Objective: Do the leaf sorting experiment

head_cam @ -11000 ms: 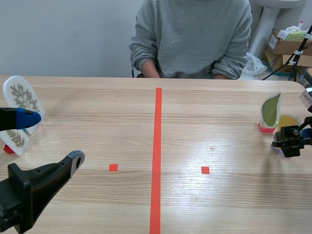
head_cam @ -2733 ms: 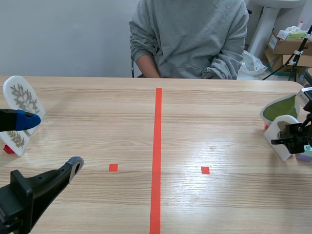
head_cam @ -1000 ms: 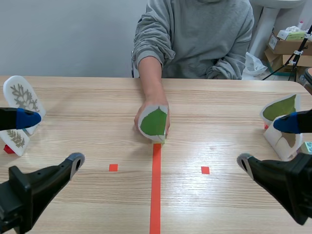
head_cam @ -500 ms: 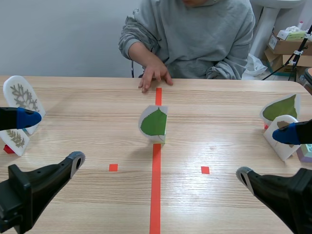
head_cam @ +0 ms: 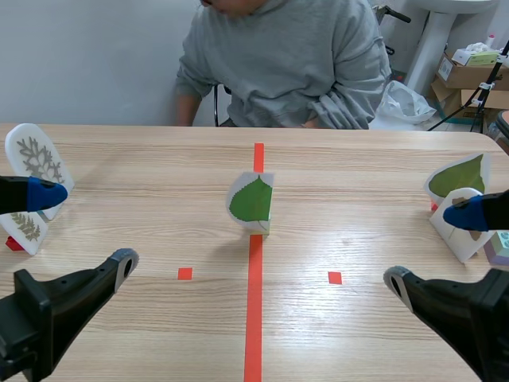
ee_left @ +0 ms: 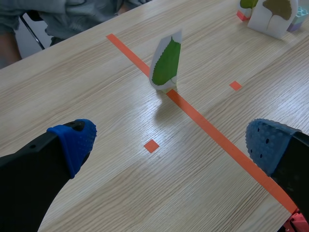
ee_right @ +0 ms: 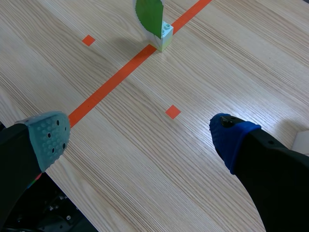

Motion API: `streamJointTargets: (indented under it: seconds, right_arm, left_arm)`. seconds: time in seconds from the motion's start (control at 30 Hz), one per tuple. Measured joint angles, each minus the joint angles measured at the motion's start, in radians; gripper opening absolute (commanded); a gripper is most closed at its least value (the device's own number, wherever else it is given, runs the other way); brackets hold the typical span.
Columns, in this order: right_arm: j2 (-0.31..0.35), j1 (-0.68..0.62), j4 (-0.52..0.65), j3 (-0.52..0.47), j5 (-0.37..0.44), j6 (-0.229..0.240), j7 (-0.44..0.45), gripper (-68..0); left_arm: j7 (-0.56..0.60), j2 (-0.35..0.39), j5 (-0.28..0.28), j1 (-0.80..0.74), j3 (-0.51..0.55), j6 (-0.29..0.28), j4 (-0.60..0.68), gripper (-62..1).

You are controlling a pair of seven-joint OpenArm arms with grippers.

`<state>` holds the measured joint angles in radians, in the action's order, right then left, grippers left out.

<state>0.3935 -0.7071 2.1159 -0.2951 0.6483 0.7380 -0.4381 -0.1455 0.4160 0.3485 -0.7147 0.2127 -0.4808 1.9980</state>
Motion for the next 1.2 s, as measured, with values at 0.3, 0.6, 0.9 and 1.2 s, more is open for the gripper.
streamJointTargets:
  seconds: [0.3, 0.6, 0.9, 1.2]
  right_arm:
    - [0.000, 0.000, 0.000, 0.000, 0.000, 0.000, 0.000, -8.2]
    - [0.000, 0.000, 0.000, 0.000, 0.000, 0.000, 0.000, -8.3]
    - [0.000, 0.000, 0.000, 0.000, 0.000, 0.000, 0.000, -8.4]
    - [0.000, 0.037, 0.000, 0.000, 0.000, 0.000, -0.033, -8.5]
  left_arm:
    - [0.000, 0.000, 0.000, 0.000, 0.000, 0.000, 0.000, 1.4]
    - [0.000, 0.000, 0.000, 0.000, 0.000, 0.000, 0.000, 1.4]
    - [0.000, 0.000, 0.000, 0.000, 0.000, 0.000, 0.000, 1.4]
    - [0.000, 0.000, -0.001, 0.000, 0.000, 0.000, 0.000, 1.4]
